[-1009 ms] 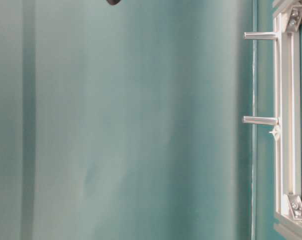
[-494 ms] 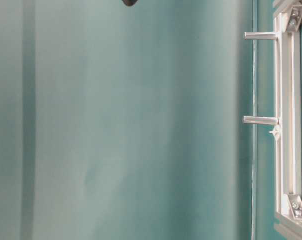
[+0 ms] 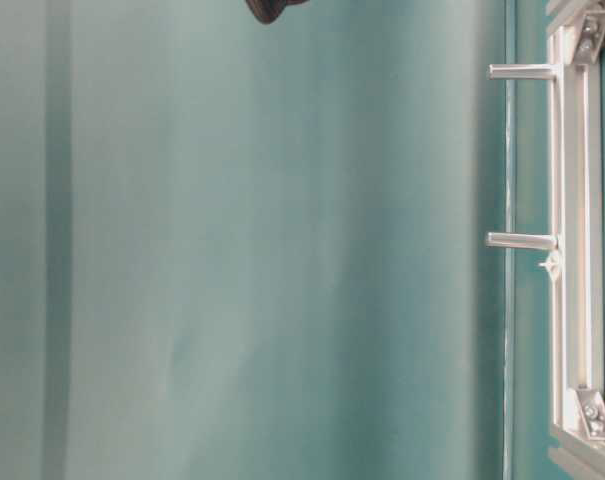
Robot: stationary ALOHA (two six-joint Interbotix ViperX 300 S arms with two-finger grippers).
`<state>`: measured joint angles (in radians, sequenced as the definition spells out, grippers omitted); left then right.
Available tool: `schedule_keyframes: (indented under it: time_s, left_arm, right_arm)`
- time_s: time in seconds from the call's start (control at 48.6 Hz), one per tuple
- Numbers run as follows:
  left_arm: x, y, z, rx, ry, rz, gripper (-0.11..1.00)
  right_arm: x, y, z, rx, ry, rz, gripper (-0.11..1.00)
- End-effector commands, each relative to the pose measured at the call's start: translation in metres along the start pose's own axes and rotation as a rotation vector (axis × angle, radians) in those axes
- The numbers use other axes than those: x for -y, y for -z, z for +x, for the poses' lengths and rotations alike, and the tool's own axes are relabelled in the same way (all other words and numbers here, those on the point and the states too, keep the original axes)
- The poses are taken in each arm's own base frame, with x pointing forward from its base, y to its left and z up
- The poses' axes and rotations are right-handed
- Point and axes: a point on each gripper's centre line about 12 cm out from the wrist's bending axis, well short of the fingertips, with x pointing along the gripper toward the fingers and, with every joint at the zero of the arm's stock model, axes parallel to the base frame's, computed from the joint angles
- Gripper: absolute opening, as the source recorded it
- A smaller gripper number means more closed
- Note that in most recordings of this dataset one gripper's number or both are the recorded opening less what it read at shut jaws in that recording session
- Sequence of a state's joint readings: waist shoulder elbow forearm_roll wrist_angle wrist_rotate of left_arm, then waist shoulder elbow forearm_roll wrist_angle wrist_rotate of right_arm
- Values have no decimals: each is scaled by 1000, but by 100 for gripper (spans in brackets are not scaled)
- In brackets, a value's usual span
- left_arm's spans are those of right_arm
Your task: Move the cable alternately left and right between 8 closely spaced pins so it hooks onto each one.
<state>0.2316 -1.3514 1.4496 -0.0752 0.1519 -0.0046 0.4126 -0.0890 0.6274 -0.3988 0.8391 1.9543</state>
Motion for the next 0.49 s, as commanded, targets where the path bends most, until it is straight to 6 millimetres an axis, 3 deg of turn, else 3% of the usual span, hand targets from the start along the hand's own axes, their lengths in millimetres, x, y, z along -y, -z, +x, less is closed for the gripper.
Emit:
schedule_keyframes:
  time_s: [0.0, 0.473]
  left_arm:
    - [1, -4, 0, 6, 2, 4, 64]
    - [0, -4, 1, 4, 1, 3, 64]
  right_arm:
    - [-8, -3, -7, 0, -34, 11, 15]
    - [-7, -11, -4, 8, -23, 33, 15]
